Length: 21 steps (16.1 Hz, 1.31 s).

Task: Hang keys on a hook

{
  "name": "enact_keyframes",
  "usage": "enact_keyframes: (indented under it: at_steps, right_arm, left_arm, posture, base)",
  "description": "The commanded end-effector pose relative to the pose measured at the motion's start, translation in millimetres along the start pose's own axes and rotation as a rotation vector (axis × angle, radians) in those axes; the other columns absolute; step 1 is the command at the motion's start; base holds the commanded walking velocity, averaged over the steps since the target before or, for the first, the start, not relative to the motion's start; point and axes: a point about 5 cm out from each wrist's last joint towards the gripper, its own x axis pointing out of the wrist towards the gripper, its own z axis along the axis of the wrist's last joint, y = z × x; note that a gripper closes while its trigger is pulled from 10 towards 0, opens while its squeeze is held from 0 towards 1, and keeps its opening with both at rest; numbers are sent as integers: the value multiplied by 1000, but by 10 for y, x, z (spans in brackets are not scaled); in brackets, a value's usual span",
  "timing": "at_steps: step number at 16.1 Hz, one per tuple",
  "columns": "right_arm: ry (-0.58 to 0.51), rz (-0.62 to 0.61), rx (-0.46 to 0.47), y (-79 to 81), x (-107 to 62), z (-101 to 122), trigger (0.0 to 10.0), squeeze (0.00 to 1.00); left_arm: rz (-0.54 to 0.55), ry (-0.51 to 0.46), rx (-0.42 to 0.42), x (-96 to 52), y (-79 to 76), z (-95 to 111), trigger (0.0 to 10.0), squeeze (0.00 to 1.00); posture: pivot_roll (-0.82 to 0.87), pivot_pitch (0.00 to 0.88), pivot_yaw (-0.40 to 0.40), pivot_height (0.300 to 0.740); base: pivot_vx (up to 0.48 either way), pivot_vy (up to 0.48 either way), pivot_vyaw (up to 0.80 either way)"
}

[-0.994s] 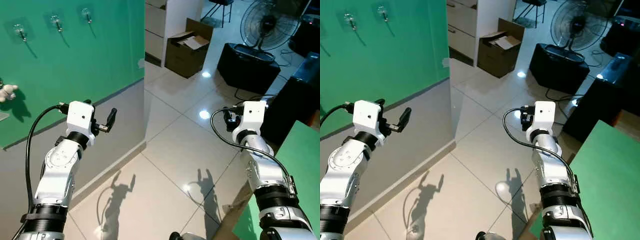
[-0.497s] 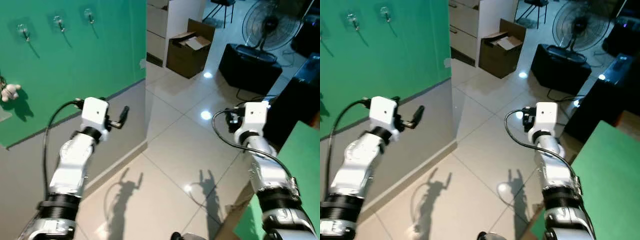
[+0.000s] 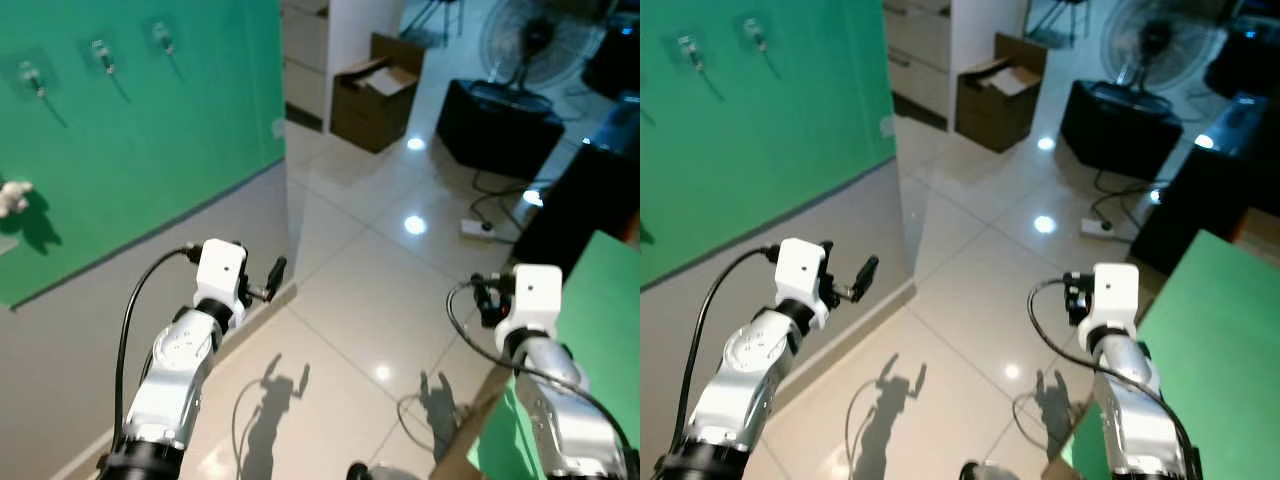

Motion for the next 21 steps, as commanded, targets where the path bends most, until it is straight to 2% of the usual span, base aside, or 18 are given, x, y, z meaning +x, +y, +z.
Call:
enact_keyframes:
  at_steps: [1, 6, 9, 12, 15, 17, 21]
  right_arm:
    - [-1, 8, -5, 0, -25, 62, 10000, 0]
    - [20, 20, -23, -2, 24, 107, 10000, 0]
    - [8, 43, -10, 118, 106, 170, 10000, 0]
    - [32, 34, -8, 159, 46, 75, 10000, 0]
    - [90, 45, 39, 241, -22, -160, 10000, 0]
    - [75, 71, 99, 316, -34, -157, 10000, 0]
    - [27, 150, 60, 483, 71, -54, 10000, 0]
  left_arm:
    - [13, -8, 2, -7, -25, 54, 10000, 0]
    - [1, -5, 18, -41, -83, 64, 10000, 0]
    - [18, 7, 37, -42, -17, 72, 10000, 0]
    - [19, 35, 34, -56, -81, 19, 10000, 0]
    - [13, 21, 95, -62, -89, 43, 10000, 0]
    - [74, 1, 89, -33, -56, 84, 10000, 0]
    - [123, -3, 108, -96, 20, 62, 10000, 0]
  posture:
    - [-123, 0, -26, 740]
    - [-77, 0, -56, 740]
    - [-71, 0, -43, 740]
    - [-69, 0, -39, 740]
    - [-43, 0, -34, 740]
    - [-37, 0, -28, 740]
    - [-11, 0, -40, 740]
  base:
    - [0, 0, 0]
    - [0, 0, 0]
    - [0, 0, 0]
    - [0, 0, 0]
    - [0, 0, 0]
    - [0, 0, -800]
    - [0, 0, -800]
